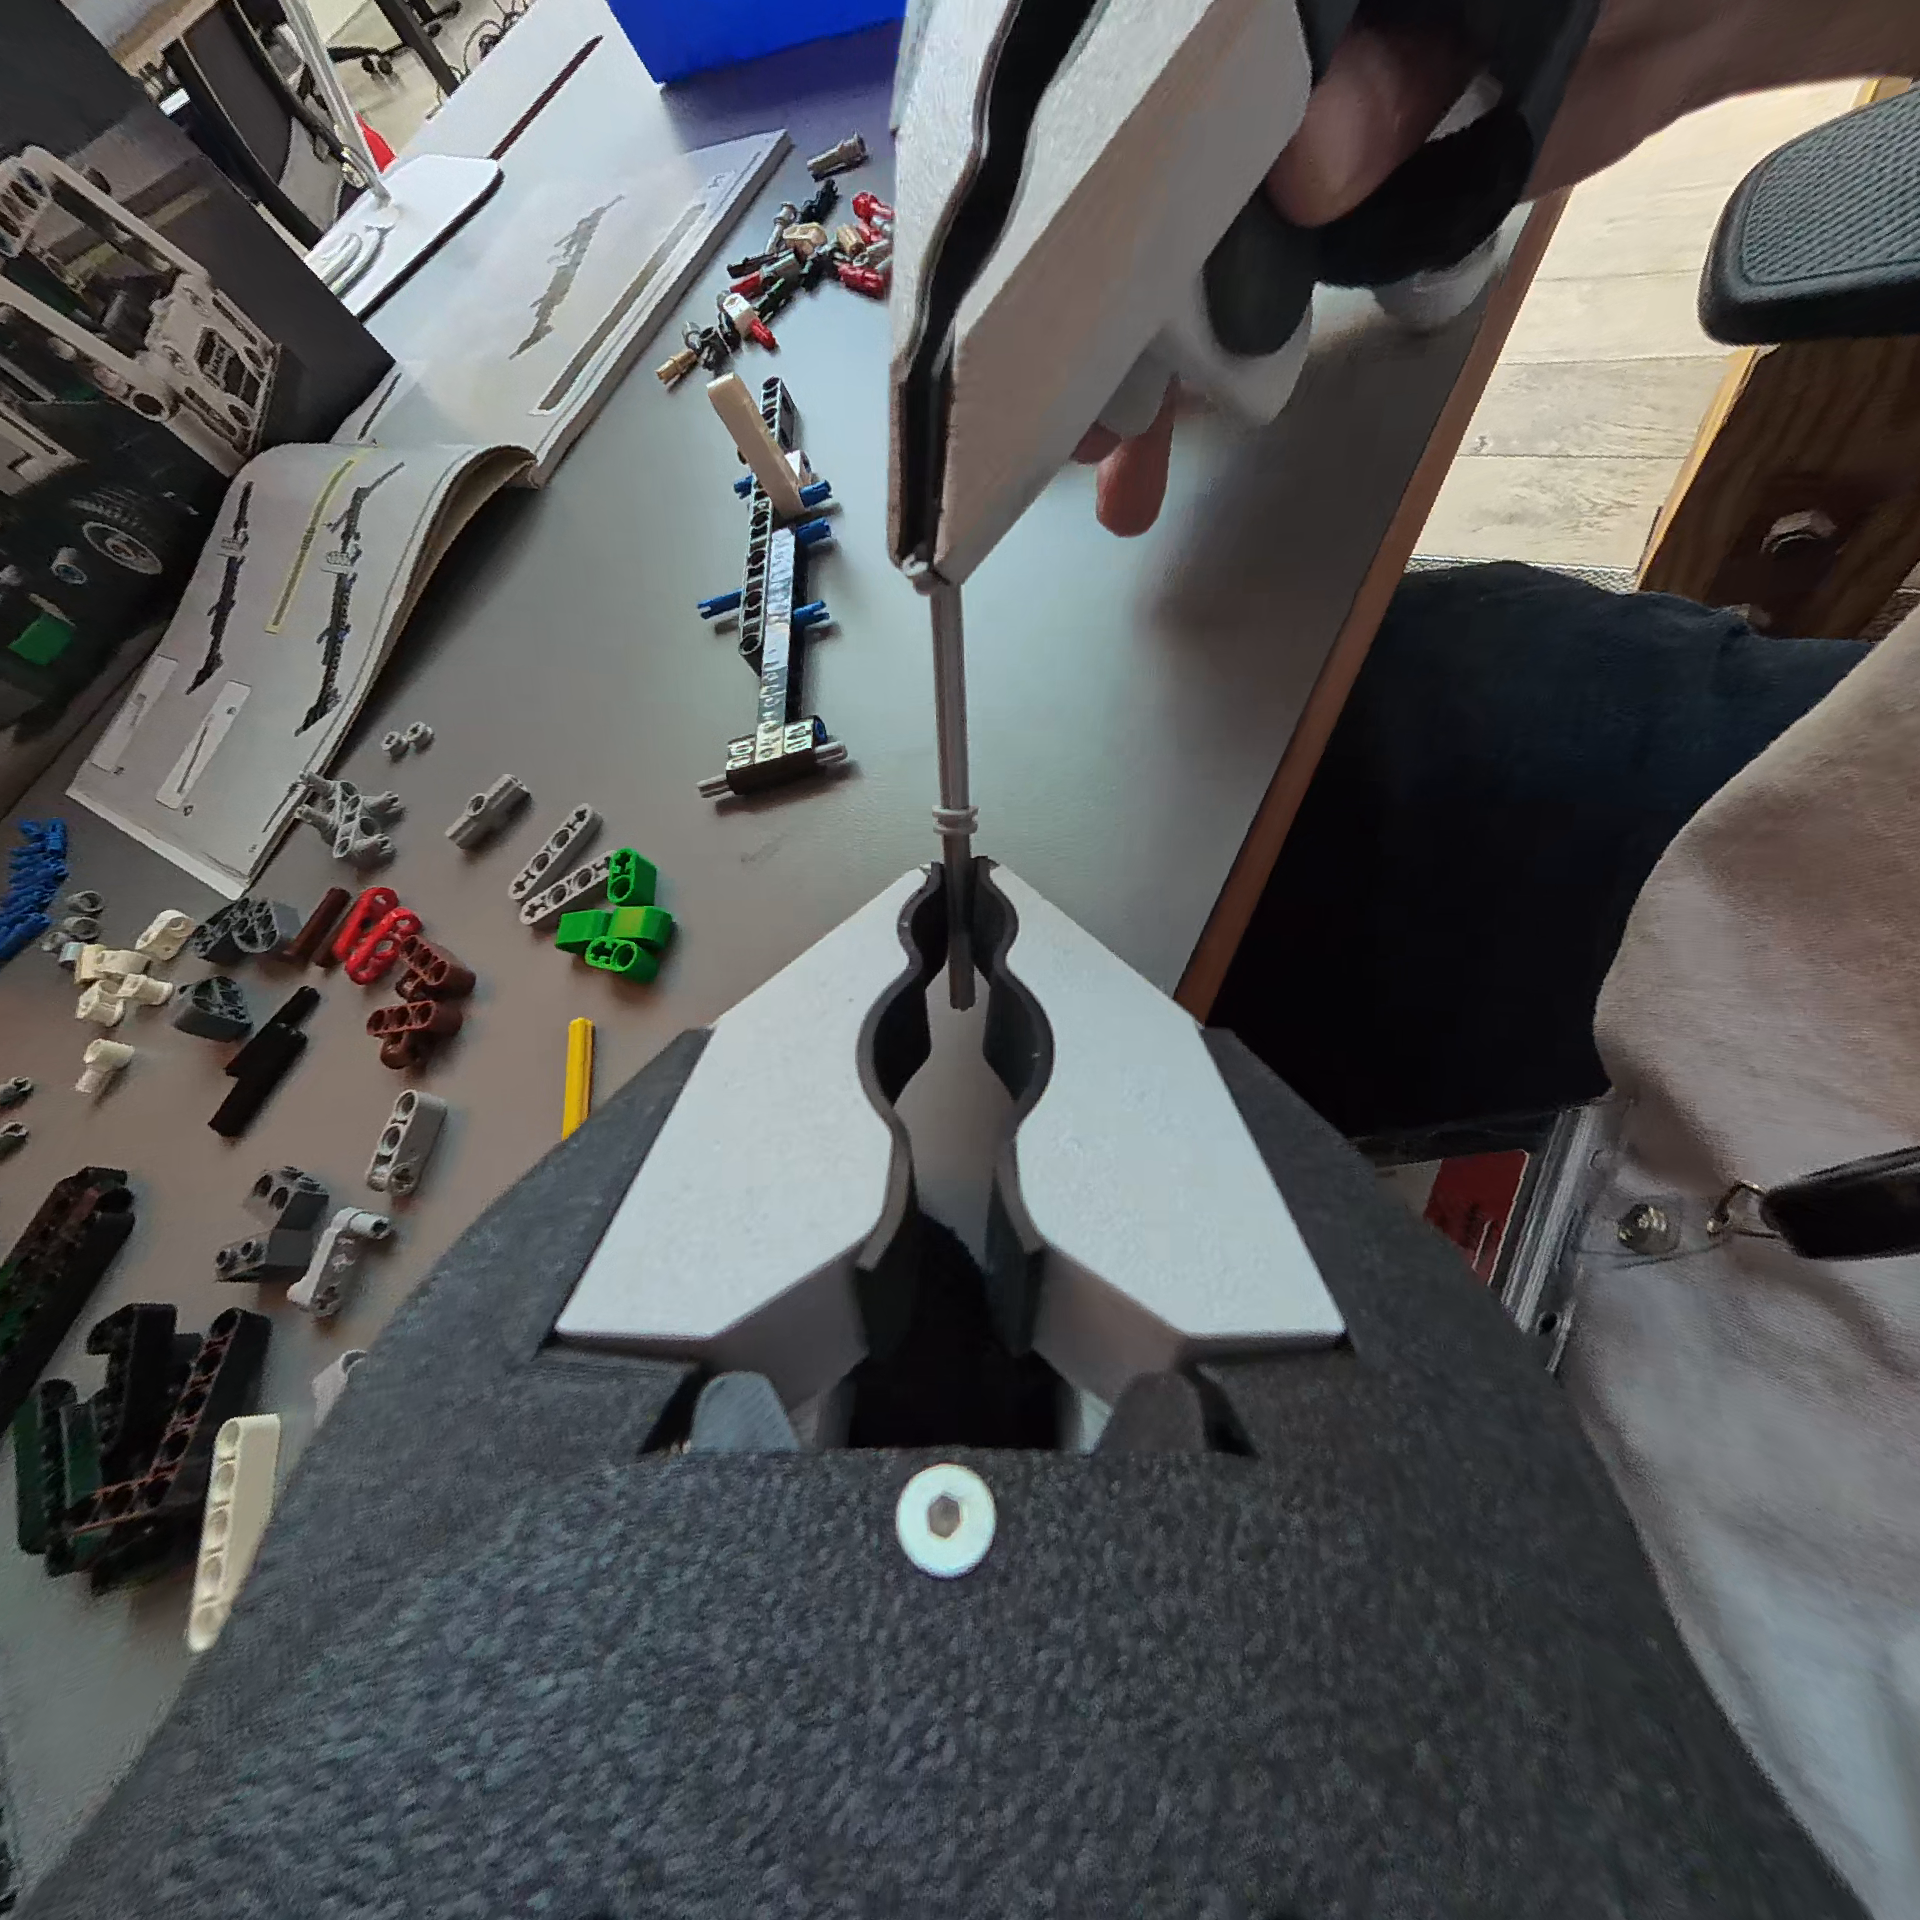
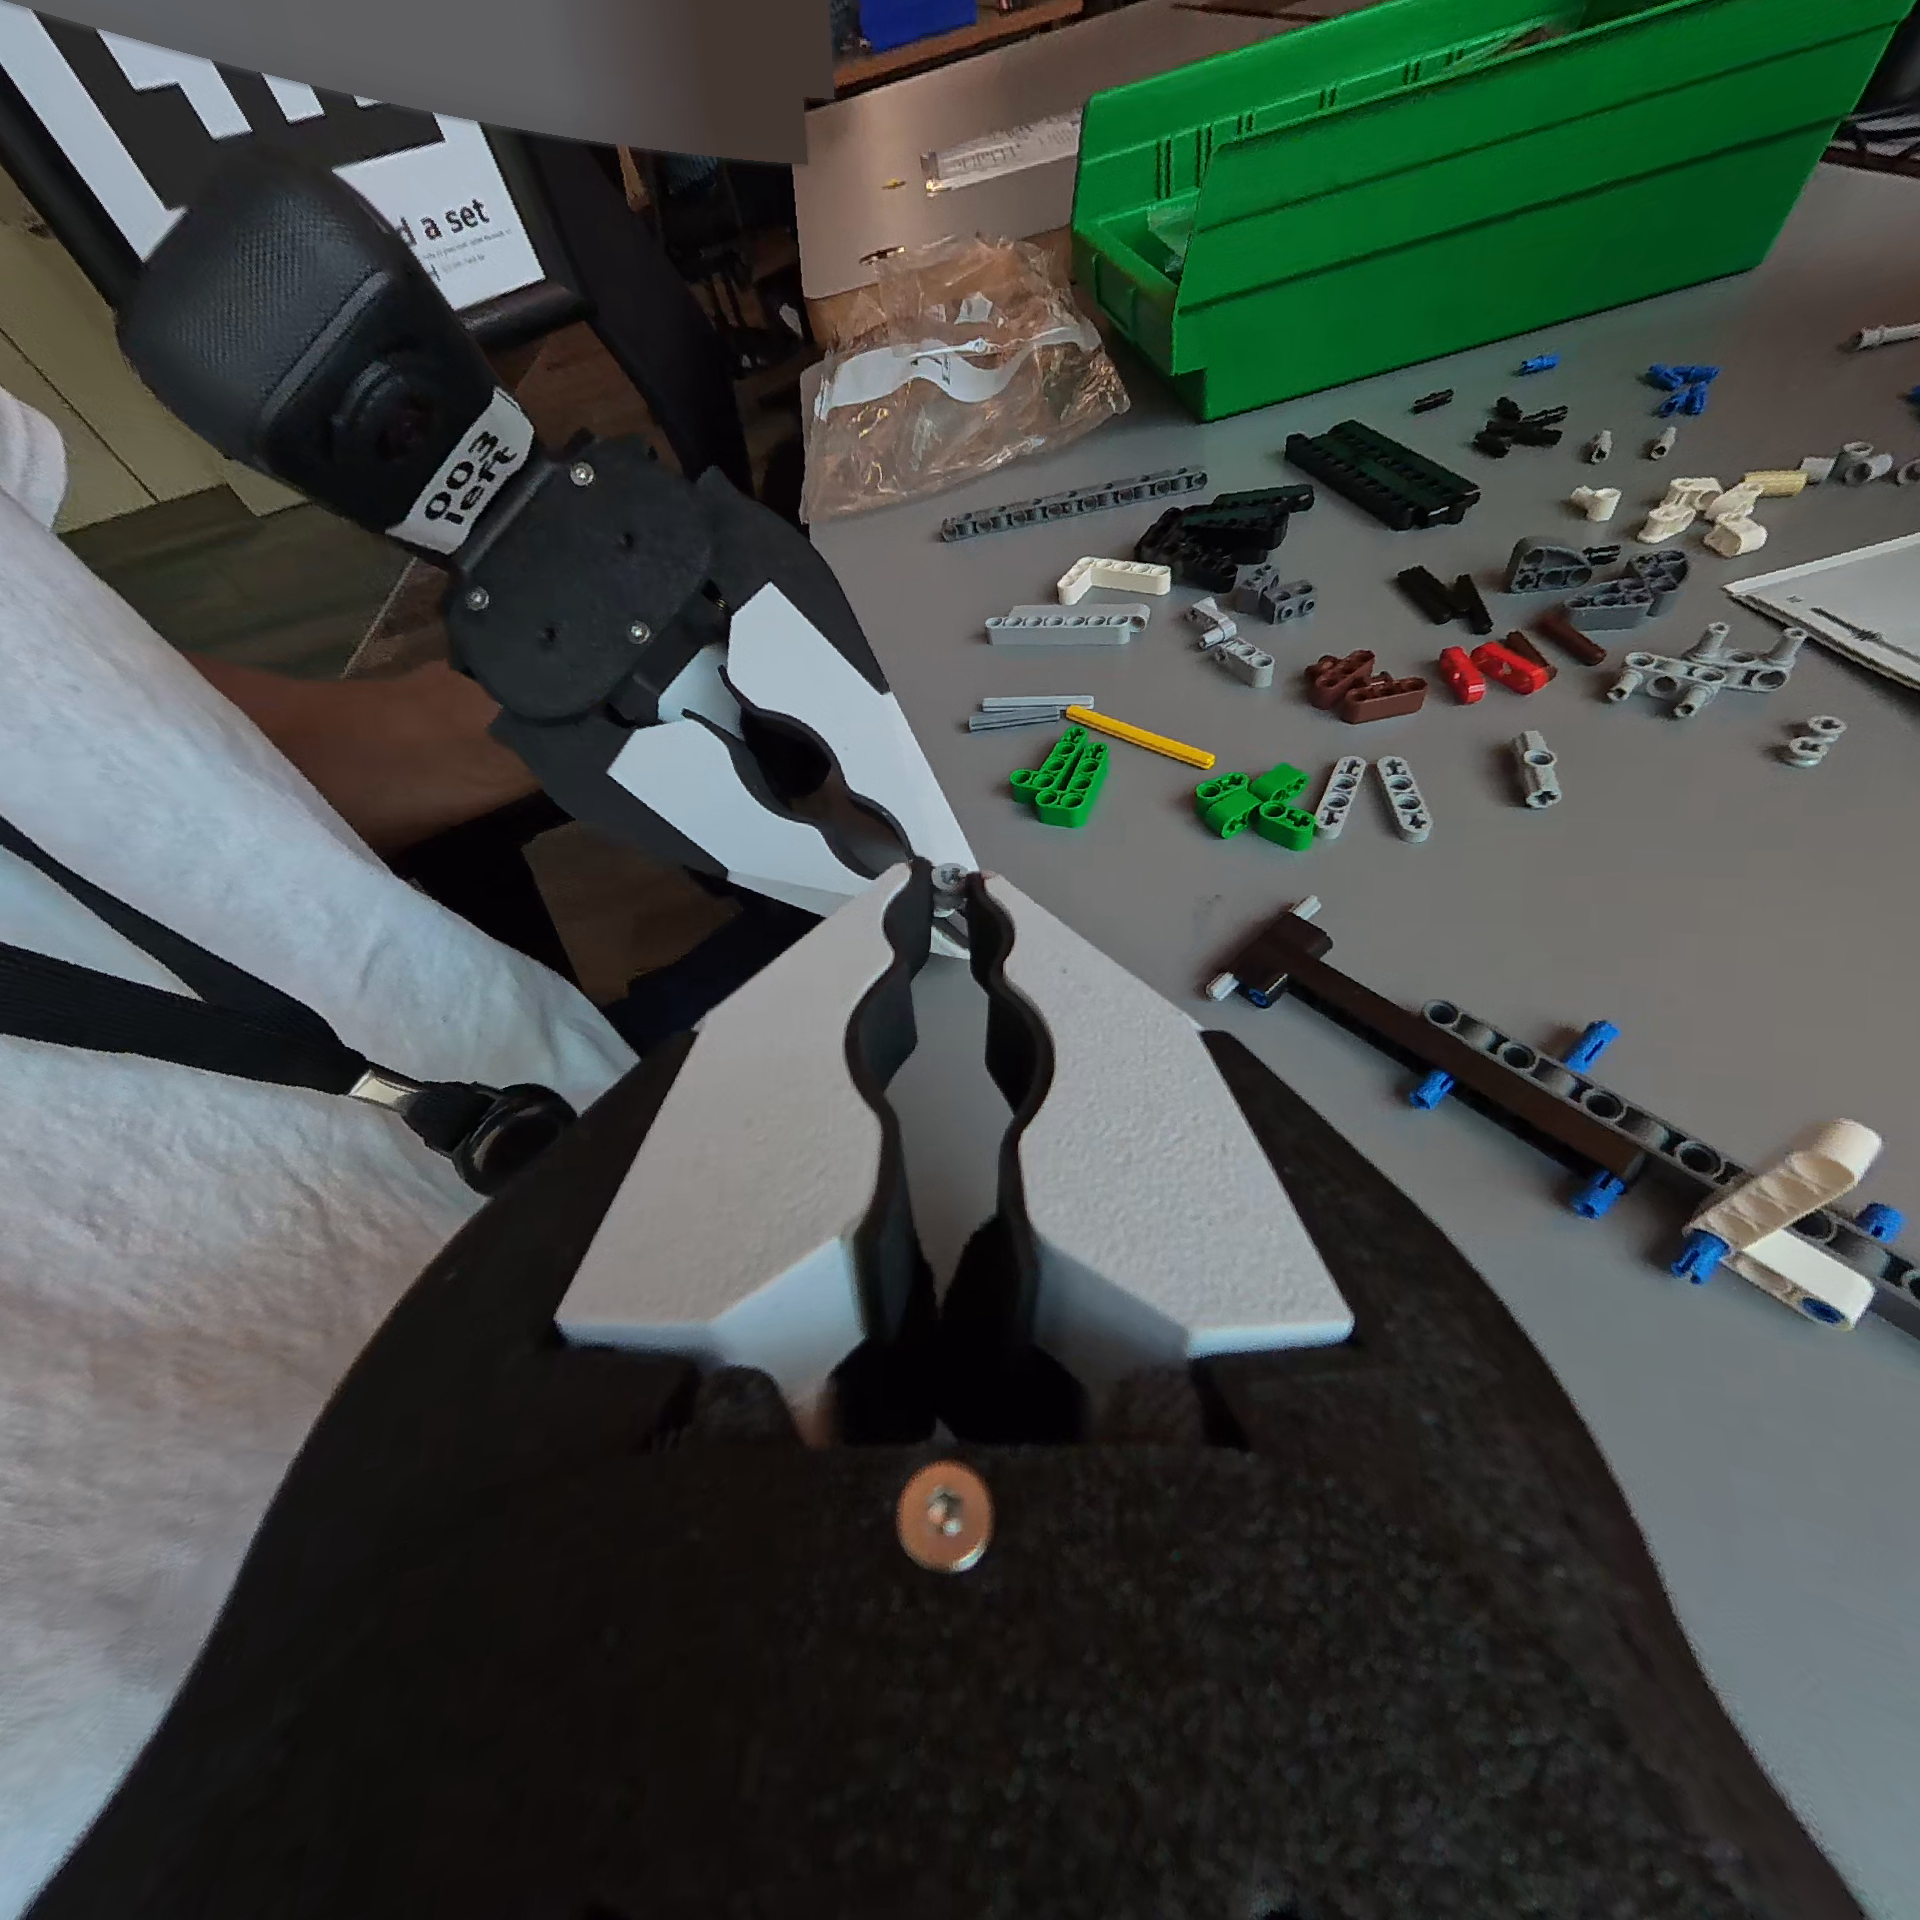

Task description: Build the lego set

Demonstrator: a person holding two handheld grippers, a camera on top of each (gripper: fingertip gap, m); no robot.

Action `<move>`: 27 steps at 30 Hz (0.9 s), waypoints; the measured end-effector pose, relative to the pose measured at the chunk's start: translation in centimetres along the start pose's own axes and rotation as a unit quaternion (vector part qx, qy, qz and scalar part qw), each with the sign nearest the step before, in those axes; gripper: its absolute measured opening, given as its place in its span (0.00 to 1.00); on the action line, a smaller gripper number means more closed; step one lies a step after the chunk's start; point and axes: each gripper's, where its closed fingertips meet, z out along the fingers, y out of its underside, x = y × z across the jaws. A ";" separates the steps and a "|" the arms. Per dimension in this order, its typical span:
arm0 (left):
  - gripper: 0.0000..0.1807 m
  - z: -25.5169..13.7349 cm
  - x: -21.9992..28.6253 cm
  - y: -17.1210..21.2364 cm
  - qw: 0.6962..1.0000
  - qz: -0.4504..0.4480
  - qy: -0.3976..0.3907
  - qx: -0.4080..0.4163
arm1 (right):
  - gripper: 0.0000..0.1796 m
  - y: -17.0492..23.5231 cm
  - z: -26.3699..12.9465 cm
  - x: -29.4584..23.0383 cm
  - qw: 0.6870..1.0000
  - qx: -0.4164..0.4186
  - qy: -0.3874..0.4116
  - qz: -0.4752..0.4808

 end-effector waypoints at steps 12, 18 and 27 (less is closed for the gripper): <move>0.02 -0.2 0.6 -2.3 0.984 -0.132 0.064 0.099 | 0.03 -2.6 -0.3 -0.9 0.996 0.082 -0.018 0.035; 0.02 -0.3 0.2 -2.5 0.978 -0.165 0.057 0.116 | 0.02 -2.9 -0.3 -0.5 0.996 0.084 0.018 0.027; 0.02 0.0 0.0 -2.1 0.986 -0.131 0.017 0.105 | 0.03 -2.6 -0.2 -0.4 0.994 0.070 0.070 0.051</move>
